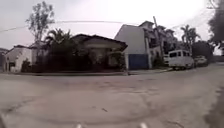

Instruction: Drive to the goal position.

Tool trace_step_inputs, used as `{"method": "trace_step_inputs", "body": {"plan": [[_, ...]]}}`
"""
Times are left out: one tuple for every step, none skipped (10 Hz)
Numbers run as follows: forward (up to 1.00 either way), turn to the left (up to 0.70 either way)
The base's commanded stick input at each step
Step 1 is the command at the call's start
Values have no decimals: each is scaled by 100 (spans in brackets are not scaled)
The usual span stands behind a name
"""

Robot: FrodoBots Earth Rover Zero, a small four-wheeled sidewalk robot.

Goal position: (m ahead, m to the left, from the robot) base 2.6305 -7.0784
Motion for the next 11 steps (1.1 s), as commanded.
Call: {"method": "trace_step_inputs", "body": {"plan": [[0,-70],[0,-70],[0,-70],[0,-70],[0,-70],[0,-70],[0,-70],[16,-61],[45,-31],[70,0],[70,0]]}}
